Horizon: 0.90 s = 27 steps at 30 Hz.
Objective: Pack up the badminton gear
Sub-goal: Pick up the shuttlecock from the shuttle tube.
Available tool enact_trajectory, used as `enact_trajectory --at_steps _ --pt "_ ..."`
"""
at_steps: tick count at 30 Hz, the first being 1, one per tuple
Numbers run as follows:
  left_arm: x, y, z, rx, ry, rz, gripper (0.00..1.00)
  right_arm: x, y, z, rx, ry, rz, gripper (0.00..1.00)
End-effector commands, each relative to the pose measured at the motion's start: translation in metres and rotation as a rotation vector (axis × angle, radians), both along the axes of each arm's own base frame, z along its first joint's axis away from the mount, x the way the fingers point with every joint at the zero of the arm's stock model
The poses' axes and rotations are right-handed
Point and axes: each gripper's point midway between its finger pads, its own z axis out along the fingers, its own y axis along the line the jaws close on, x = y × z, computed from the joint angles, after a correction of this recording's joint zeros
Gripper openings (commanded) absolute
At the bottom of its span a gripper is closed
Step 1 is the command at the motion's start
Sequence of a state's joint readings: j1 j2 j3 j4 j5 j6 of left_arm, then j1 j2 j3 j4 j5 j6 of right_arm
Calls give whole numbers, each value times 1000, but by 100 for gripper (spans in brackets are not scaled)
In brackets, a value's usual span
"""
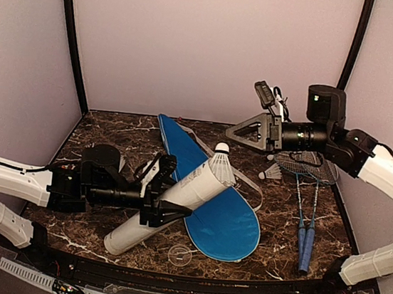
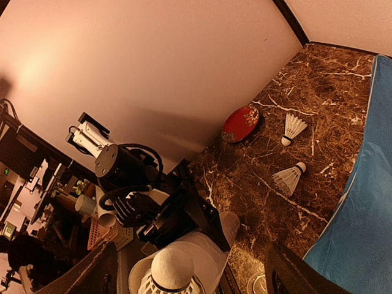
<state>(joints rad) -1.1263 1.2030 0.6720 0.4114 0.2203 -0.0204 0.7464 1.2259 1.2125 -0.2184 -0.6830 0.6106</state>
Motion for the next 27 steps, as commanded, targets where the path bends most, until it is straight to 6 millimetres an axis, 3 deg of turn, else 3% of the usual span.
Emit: enact_trajectory --at_steps 1,8,21,27 --pt "-8 5 -36 121 47 -30 61 -14 1 5 -18 -12 102 81" --pt "-7 3 -36 126 47 -32 61 -22 3 1 -22 0 165 70" --pt "-6 -1 -36 126 47 -39 61 -30 10 -7 -20 19 224 64" --pt "-6 -2 -34 124 46 -35 63 -33 15 -8 -20 17 239 52"
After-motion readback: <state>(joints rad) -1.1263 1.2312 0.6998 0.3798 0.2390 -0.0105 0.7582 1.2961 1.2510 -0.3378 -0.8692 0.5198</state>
